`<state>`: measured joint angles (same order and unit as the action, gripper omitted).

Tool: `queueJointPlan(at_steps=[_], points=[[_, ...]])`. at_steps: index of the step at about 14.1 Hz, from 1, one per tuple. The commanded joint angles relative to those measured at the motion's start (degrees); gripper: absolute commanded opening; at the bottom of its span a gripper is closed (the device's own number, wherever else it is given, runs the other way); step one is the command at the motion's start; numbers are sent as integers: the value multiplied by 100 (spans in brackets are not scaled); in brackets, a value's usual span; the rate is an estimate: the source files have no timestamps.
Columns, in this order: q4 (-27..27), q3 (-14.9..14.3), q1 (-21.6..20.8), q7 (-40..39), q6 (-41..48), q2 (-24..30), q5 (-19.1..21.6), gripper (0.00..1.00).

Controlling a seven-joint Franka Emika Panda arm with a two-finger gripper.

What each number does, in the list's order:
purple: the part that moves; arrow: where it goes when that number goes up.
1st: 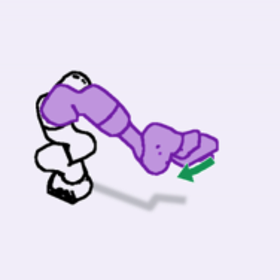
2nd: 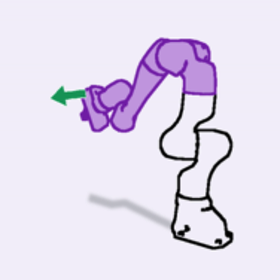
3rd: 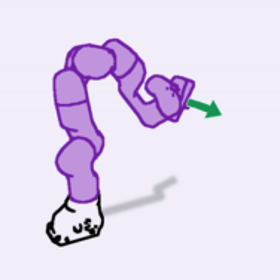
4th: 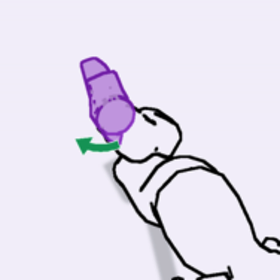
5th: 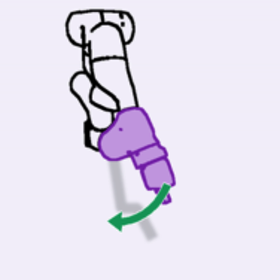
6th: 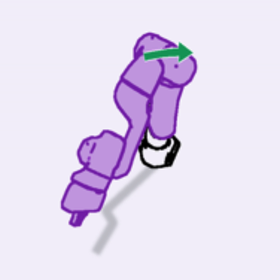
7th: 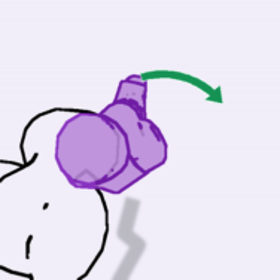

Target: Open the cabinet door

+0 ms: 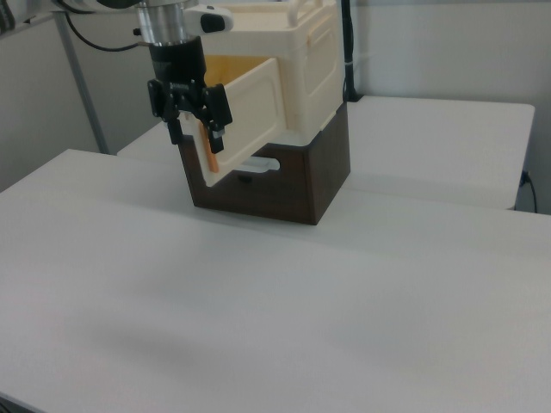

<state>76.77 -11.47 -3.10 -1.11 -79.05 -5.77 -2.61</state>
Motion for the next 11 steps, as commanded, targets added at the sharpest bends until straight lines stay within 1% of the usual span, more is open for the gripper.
queueJointPlan(at_steps=[1,3,7,8,10,11], points=[[303,22,3,296,-57,173,-187,100],[426,22,11,304,-145,164,-152,100],[804,-5,11,226,-689,173,-82,100],[839,-13,46,156,-812,173,31,100],[840,-14,117,-151,-884,164,461,100],[814,-22,125,-240,-875,164,602,100]])
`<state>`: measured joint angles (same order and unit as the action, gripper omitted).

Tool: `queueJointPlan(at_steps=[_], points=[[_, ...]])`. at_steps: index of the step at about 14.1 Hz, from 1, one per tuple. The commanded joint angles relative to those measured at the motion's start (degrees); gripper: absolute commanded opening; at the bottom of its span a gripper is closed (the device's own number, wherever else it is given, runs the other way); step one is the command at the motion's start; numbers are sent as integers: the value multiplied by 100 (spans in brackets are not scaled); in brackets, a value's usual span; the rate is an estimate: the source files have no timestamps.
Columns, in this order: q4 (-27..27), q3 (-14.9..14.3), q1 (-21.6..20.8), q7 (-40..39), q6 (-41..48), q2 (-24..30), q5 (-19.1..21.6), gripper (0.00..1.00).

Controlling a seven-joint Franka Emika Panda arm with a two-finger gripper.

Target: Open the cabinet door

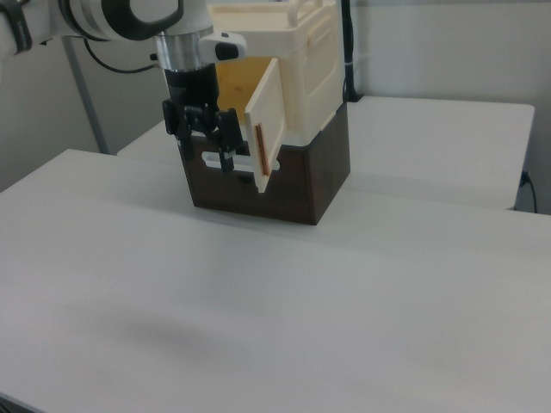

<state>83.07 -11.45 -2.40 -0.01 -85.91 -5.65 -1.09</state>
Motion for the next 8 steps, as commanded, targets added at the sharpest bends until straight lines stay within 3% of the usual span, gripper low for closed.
queueJointPlan(at_steps=[1,8], points=[[166,-24,47,-341,-189,161,531,100],[157,-32,20,-262,-321,108,566,100]])
